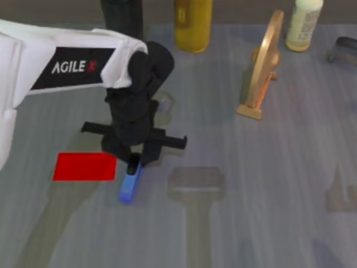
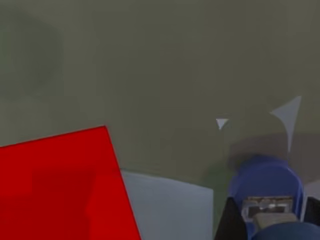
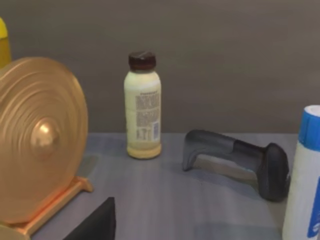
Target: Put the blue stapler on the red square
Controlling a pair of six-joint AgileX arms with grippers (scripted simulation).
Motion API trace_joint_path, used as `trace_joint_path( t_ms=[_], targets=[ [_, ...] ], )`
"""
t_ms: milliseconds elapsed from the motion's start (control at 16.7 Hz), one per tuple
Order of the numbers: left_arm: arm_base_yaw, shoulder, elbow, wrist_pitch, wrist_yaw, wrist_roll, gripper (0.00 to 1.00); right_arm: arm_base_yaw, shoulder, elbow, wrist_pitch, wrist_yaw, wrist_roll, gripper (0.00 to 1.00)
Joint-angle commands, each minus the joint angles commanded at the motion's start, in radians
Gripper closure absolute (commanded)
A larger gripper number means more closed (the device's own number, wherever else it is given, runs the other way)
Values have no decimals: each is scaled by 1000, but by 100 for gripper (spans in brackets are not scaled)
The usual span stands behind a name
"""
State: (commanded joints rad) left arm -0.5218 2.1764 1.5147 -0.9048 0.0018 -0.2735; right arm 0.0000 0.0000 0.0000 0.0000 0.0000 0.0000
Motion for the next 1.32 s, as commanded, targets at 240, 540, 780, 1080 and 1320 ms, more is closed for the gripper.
trace_joint_path(
  t_ms=[240,540,780,1080,1320],
  targets=[
    [9,-37,99,-140,0,-5,100,0,0,0,0,0,0,0],
    [17,-95,223,-325,-1,-4,100,0,0,0,0,0,0,0],
    [17,-101,231,-335,-1,-4,100,0,0,0,0,0,0,0],
    [15,-94,237,-336,0,63,100,0,0,0,0,0,0,0],
    [33,-94,241,-342,4,286,100,0,0,0,0,0,0,0]
  ],
)
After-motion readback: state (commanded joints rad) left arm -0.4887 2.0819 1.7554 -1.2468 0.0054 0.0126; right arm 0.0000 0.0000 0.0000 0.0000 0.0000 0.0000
